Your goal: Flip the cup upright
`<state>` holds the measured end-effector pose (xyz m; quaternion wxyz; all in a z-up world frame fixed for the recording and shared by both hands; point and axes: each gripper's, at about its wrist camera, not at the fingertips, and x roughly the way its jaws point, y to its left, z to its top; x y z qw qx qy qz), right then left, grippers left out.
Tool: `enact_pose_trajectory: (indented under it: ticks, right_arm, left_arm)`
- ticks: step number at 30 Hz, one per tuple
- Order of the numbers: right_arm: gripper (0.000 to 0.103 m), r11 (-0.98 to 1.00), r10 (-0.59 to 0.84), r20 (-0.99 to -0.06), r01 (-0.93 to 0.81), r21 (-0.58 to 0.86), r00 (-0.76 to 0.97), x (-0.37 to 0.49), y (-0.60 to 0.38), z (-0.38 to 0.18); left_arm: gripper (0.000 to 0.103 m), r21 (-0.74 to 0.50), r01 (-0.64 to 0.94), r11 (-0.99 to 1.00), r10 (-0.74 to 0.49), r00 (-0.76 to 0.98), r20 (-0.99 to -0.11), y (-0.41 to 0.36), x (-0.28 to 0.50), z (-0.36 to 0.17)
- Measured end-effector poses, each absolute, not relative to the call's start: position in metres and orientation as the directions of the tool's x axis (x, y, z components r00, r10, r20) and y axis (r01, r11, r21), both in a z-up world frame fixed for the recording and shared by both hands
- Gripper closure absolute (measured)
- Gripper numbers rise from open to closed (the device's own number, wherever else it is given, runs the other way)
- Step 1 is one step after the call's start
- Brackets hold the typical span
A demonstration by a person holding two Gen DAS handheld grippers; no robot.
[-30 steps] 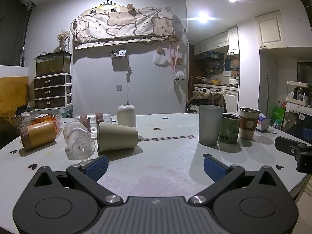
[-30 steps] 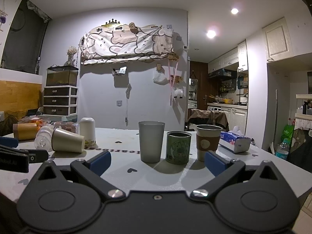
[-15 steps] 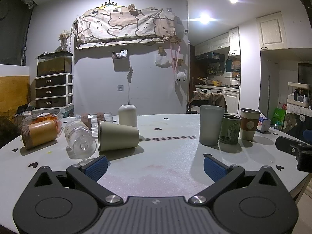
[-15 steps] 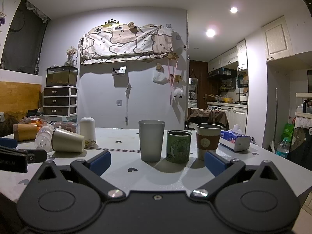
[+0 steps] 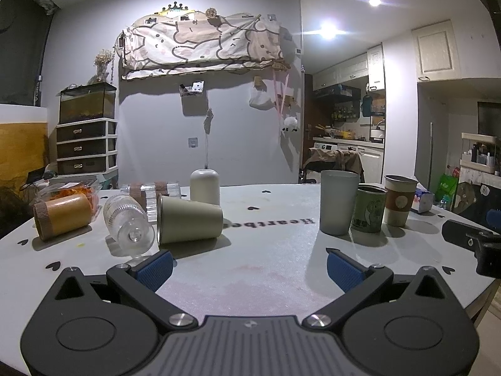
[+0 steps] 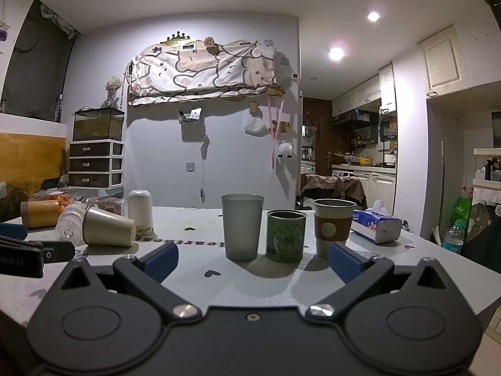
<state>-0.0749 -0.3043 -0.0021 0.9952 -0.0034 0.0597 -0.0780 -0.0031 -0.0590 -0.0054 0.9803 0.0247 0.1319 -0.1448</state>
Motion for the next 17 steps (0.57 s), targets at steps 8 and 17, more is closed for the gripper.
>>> enact_pose_trajectory:
  ticks: [8, 17]
  right_arm:
    - [0.0, 0.988, -0.156, -0.118, 0.155, -0.017, 0.981, -0.0748, -0.3048, -0.0022]
    - [0.0, 0.988, -0.156, -0.118, 0.155, -0.016, 0.981, -0.075, -0.3048, -0.0018]
  left_arm:
    - [0.0, 0.011, 0.292, 0.956, -0.279, 0.923, -0.266, -0.0597, -0.0031, -0.0054]
    - [0.0, 0.011, 0.291, 0.957, -0.278, 0.923, -0.266, -0.0598, -0.0032, -0.0056]
